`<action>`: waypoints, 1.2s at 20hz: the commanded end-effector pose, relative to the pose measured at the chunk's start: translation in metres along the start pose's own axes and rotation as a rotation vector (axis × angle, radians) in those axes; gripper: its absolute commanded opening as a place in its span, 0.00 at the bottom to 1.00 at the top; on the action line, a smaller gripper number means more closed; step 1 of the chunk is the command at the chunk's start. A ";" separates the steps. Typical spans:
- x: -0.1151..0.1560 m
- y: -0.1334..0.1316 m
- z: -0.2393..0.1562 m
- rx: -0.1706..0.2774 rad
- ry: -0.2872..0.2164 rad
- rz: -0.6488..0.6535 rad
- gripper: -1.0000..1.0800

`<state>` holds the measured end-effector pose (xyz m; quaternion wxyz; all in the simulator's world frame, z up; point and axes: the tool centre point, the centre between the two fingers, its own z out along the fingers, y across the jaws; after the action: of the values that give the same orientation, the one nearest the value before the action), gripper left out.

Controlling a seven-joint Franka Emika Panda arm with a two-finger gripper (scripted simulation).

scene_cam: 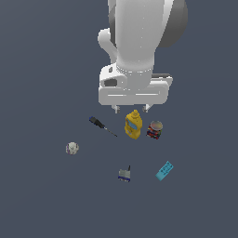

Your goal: Pick up a designated object from a clutter of objects.

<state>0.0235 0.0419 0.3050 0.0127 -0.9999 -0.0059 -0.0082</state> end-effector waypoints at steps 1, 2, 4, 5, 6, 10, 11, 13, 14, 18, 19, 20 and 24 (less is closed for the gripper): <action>0.005 -0.004 0.005 0.000 -0.001 0.025 0.96; 0.008 -0.006 0.007 0.000 -0.001 0.037 0.96; 0.014 -0.010 0.013 -0.001 -0.002 0.064 0.96; 0.017 -0.013 0.016 -0.001 -0.002 0.079 0.96; 0.021 -0.016 0.019 -0.001 -0.003 0.095 0.96; 0.036 -0.028 0.035 -0.002 -0.005 0.169 0.96; 0.039 -0.032 0.040 -0.003 -0.005 0.189 0.96; 0.047 -0.039 0.049 -0.003 -0.006 0.229 0.96; 0.051 -0.043 0.054 -0.004 -0.006 0.249 0.96; 0.064 -0.057 0.074 -0.006 -0.008 0.329 0.96; 0.067 -0.061 0.079 -0.007 -0.008 0.349 0.96; 0.070 -0.065 0.084 -0.008 -0.008 0.369 0.96; 0.082 -0.080 0.106 -0.011 -0.009 0.449 0.96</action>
<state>0.1017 0.1196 0.2104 0.0095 -0.9795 0.2014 -0.0009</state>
